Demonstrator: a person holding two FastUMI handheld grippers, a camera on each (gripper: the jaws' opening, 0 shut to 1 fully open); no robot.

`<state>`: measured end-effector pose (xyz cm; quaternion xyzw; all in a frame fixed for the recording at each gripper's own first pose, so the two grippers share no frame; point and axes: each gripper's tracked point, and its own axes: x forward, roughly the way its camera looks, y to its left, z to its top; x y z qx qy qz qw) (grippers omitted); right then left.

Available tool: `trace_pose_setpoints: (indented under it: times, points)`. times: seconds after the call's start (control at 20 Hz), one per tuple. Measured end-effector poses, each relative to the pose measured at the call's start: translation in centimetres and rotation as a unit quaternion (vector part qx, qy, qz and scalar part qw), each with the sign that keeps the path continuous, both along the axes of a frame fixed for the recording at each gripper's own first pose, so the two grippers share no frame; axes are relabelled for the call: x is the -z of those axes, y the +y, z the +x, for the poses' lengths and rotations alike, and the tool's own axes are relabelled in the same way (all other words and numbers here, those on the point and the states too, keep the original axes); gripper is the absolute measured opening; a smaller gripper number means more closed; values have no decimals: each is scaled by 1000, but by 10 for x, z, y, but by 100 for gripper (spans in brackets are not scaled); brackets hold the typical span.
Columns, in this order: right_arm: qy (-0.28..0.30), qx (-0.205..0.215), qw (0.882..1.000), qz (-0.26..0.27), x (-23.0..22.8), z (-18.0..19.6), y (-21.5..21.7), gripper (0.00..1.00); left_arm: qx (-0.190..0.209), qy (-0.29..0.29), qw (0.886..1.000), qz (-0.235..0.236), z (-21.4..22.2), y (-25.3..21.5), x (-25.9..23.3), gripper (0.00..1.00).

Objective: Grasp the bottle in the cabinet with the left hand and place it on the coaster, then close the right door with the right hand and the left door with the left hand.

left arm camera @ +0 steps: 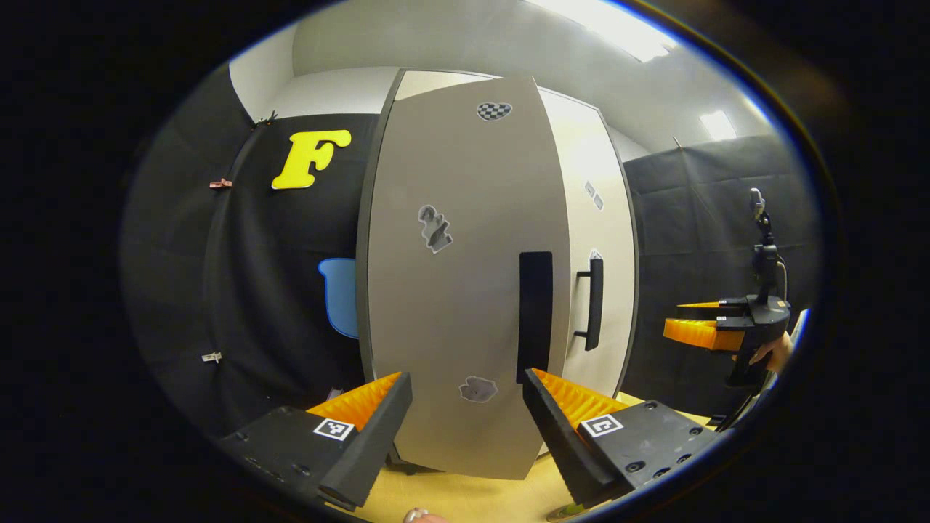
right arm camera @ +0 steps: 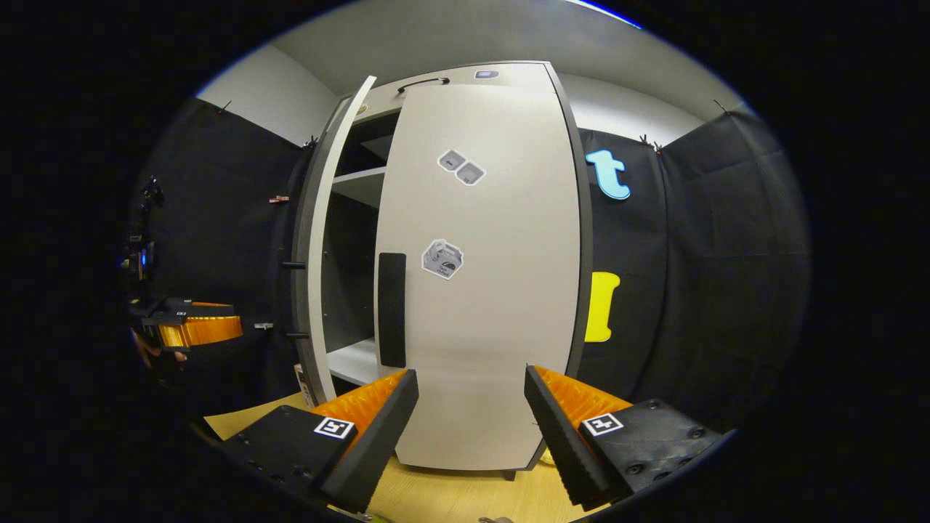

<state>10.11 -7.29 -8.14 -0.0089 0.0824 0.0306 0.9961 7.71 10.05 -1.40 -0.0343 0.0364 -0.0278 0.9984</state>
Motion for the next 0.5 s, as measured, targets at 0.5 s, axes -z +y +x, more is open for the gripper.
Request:
trace_pose_setpoints:
  times: [0.5]
  points:
    - [-14, 28, 999, -19, -19, -31, -3, 97, -13, -18, 999, -31, -18, -1, -11, 98]
